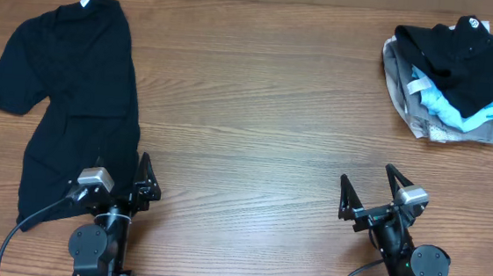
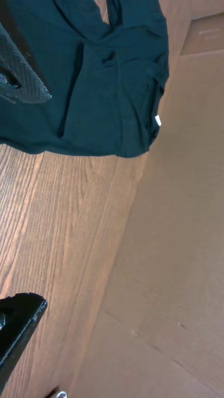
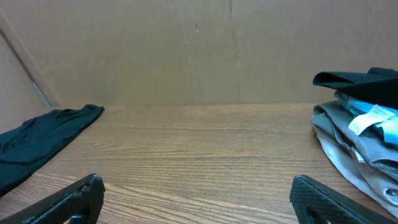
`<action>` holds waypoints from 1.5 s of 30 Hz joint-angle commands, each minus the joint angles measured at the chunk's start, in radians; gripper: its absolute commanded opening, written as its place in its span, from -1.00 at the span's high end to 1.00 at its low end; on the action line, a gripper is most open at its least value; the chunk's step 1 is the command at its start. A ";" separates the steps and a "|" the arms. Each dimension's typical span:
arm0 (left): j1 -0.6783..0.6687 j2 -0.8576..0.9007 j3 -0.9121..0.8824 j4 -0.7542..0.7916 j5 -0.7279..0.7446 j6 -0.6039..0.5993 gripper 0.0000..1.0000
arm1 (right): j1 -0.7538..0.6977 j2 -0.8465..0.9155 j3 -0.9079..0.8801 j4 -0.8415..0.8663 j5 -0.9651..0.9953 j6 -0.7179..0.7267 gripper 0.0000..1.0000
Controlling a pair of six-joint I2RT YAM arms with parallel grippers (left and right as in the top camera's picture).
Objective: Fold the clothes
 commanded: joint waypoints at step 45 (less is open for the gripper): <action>0.004 0.544 0.616 -0.335 0.129 0.164 -1.00 | 0.004 0.375 0.386 -0.014 -0.034 0.004 -1.00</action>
